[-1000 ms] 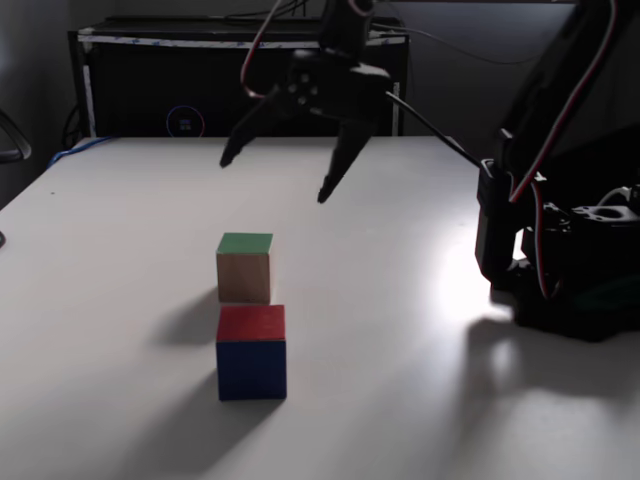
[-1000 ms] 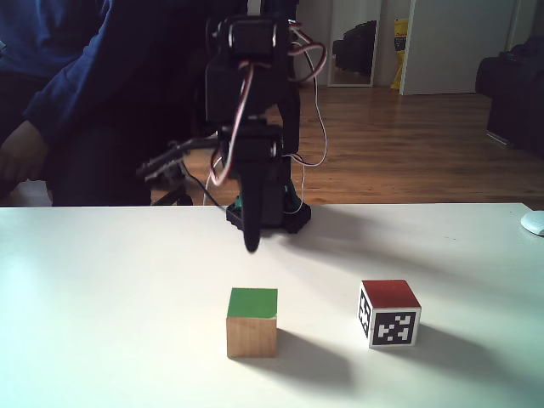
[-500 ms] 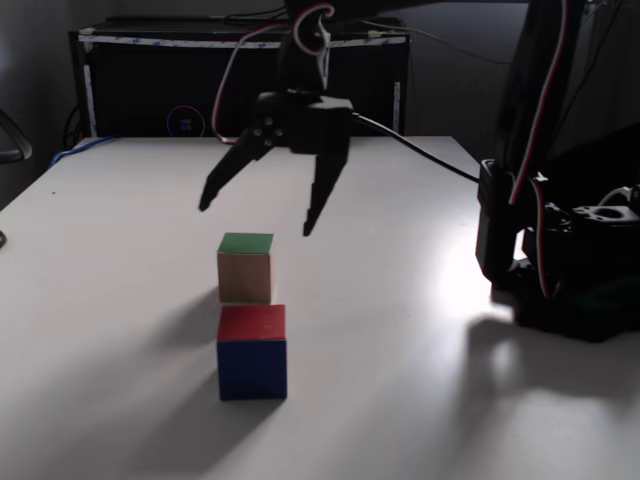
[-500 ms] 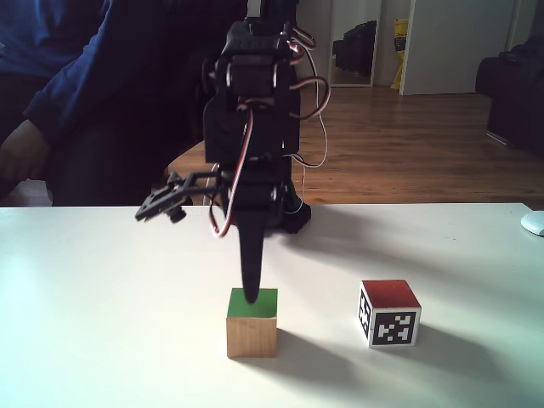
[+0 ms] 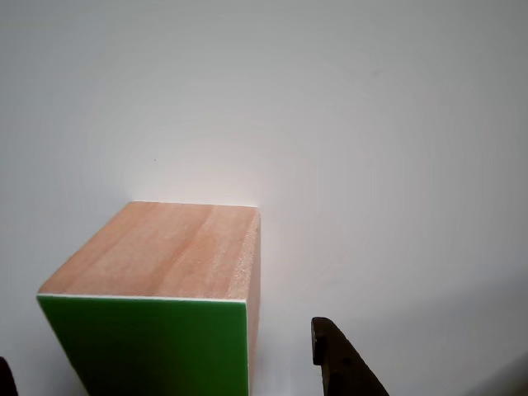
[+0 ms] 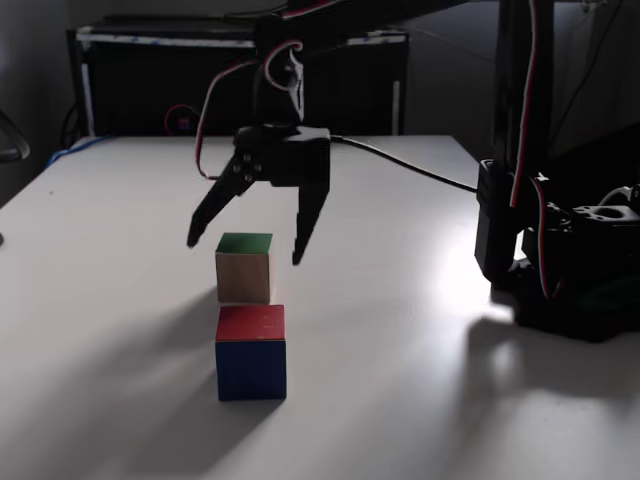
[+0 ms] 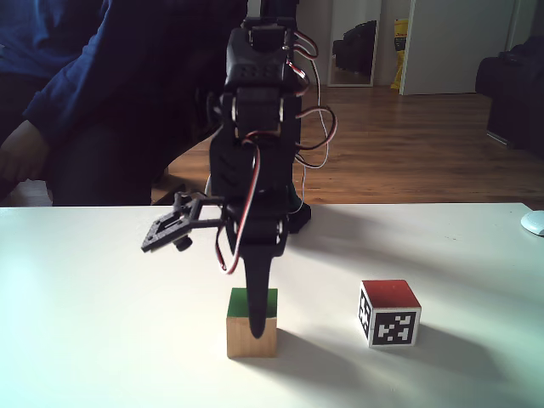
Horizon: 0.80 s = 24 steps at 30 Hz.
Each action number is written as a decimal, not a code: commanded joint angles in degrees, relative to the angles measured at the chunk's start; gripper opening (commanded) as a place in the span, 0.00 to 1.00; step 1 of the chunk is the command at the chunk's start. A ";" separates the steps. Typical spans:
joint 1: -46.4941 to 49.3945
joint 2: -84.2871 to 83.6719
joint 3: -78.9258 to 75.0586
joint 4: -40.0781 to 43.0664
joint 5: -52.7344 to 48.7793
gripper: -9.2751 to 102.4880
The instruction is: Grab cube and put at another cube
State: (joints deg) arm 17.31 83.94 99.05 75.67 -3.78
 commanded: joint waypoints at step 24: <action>0.70 -2.46 -2.99 -3.08 0.18 0.41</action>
State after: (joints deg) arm 17.40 81.04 98.53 73.12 -3.78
